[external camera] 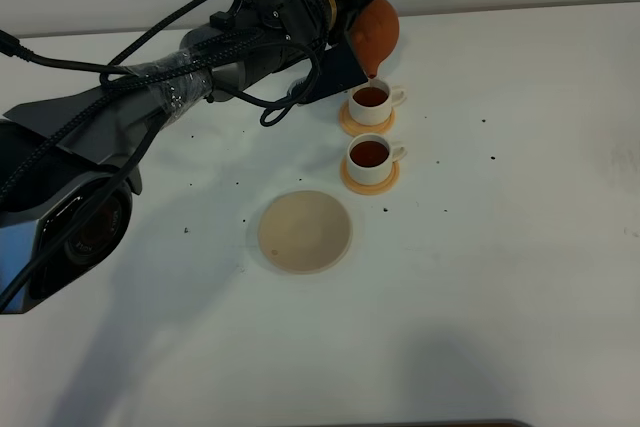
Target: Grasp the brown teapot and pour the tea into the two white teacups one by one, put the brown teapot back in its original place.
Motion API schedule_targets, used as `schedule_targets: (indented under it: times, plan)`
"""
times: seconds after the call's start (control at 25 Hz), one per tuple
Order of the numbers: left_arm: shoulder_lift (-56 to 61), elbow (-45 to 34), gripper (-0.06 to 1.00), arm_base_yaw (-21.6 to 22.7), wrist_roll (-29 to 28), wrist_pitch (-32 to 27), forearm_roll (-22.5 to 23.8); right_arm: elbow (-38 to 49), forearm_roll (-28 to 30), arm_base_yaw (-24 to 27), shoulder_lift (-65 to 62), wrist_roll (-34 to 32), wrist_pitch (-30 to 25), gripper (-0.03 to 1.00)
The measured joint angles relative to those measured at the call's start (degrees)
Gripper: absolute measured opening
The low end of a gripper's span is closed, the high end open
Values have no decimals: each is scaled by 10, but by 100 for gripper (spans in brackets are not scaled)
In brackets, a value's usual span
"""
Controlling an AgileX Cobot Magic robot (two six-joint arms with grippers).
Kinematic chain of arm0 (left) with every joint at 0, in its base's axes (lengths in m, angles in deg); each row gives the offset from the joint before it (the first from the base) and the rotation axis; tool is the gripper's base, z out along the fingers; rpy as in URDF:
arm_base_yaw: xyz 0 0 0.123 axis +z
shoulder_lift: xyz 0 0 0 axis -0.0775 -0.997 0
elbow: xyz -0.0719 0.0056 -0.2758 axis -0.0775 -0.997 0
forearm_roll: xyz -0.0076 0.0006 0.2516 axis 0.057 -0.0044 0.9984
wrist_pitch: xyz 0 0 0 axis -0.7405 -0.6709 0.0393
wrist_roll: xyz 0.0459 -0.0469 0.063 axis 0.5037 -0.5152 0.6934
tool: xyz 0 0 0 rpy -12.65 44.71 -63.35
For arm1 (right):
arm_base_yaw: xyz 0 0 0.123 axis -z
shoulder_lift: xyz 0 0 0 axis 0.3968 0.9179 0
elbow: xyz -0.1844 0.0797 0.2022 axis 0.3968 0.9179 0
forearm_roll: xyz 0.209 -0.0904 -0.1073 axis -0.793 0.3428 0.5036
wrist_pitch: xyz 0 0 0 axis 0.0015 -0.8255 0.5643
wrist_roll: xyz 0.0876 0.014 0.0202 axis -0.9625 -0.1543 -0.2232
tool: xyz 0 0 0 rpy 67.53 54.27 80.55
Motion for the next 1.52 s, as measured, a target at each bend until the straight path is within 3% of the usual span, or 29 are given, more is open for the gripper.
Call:
schedule_targets:
  times: [1.52]
  plan:
    - [0,0,11,0,4,7,-1,0,0,0,0,0,0,24]
